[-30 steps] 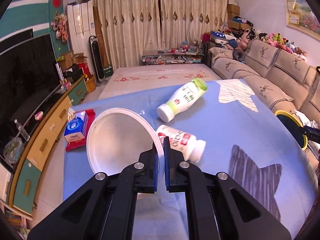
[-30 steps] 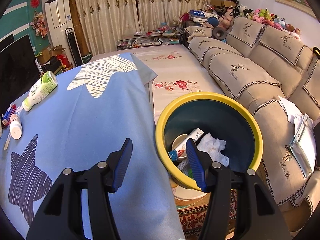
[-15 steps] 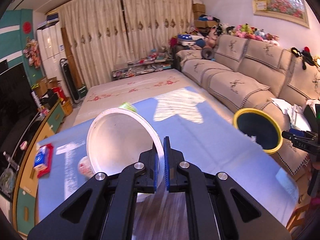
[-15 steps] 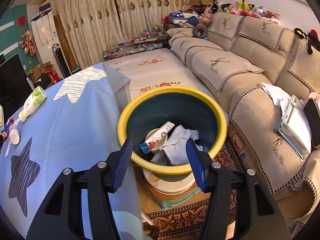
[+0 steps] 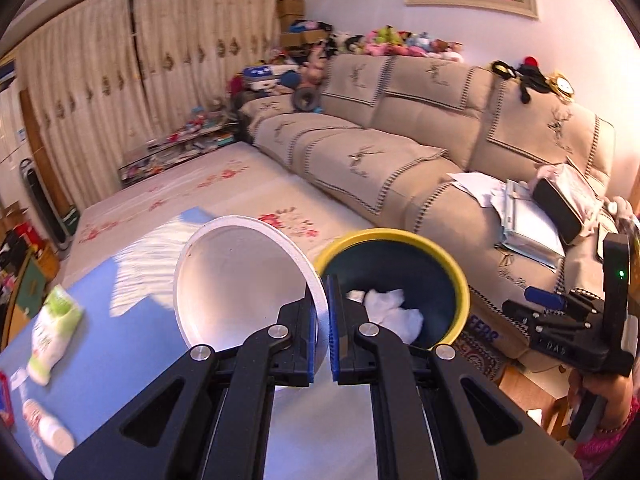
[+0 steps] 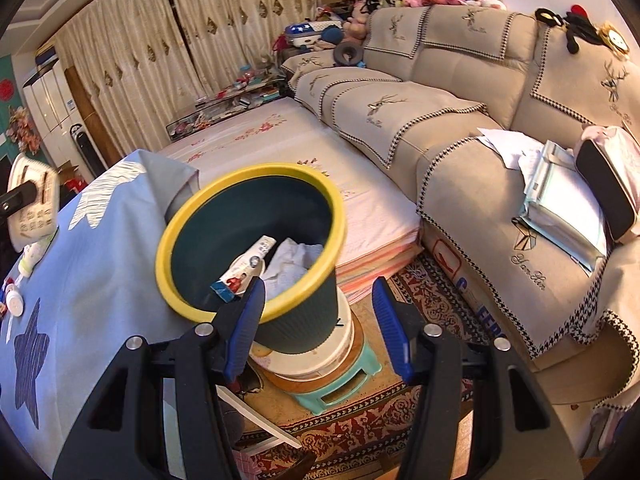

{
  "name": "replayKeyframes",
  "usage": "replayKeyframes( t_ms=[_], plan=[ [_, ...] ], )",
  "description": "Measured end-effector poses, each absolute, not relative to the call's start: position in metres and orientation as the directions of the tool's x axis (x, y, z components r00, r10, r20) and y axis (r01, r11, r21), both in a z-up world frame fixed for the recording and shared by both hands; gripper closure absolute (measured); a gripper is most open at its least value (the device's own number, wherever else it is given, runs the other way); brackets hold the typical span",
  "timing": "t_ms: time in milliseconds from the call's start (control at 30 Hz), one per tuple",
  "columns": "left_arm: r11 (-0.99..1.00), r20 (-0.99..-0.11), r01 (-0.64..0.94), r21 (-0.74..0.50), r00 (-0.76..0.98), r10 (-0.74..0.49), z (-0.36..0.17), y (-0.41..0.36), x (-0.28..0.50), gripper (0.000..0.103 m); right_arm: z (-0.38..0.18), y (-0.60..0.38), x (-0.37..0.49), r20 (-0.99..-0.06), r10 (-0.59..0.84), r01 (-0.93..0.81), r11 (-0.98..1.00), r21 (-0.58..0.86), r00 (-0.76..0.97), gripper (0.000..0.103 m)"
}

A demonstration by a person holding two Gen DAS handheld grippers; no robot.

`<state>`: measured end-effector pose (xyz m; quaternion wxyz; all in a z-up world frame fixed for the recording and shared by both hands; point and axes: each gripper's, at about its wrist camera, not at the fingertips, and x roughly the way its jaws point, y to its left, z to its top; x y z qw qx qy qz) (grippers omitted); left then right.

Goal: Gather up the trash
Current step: 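Carry the white bowl over the bin and open the left gripper, then reach the right gripper to the red-labelled white pill bottle and grasp it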

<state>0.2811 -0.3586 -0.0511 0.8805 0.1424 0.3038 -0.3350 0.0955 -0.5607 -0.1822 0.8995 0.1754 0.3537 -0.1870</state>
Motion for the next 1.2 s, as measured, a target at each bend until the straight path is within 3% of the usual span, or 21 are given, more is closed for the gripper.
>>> replayKeyframes(
  t_ms=[300,467,633,767,833,1000,1200],
  plan=[
    [0.669,-0.697,0.743,0.023,0.492,-0.522,-0.095,-0.472,0.319,0.097,-0.193,-0.584,0.087,-0.71,-0.224,0.499,0.843,0.203,0.668,0.05],
    [0.66,-0.723,0.751,0.011,0.462,-0.514,-0.119,-0.497,0.339,0.096,-0.204,-0.587,0.091,-0.729,-0.209,0.504,0.838,0.21,0.651,0.05],
    [0.676,-0.727,0.737,0.007,0.468,-0.503,-0.128,-0.507,0.353,0.047,-0.208,-0.589,0.093,-0.737,-0.201,0.507,0.834,0.217,0.646,0.05],
    [0.681,-0.696,0.733,-0.002,0.488,-0.527,-0.114,-0.487,0.345,0.041,-0.208,-0.587,0.095,-0.738,-0.194,0.501,0.837,0.219,0.647,0.05],
    [0.692,-0.674,0.722,-0.012,0.505,-0.539,-0.101,-0.466,0.341,0.031,-0.209,-0.583,0.097,-0.739,-0.185,0.491,0.843,0.22,0.648,0.05],
    [0.75,-0.61,0.66,-0.046,0.576,-0.544,-0.067,-0.384,0.32,0.023,-0.204,-0.564,0.109,-0.738,-0.154,0.447,0.868,0.217,0.657,0.05],
    [0.871,-0.513,0.492,-0.015,0.744,-0.429,-0.037,-0.256,0.294,0.017,-0.184,-0.515,0.14,-0.72,-0.065,0.315,0.923,0.219,0.691,0.05]
  ],
)
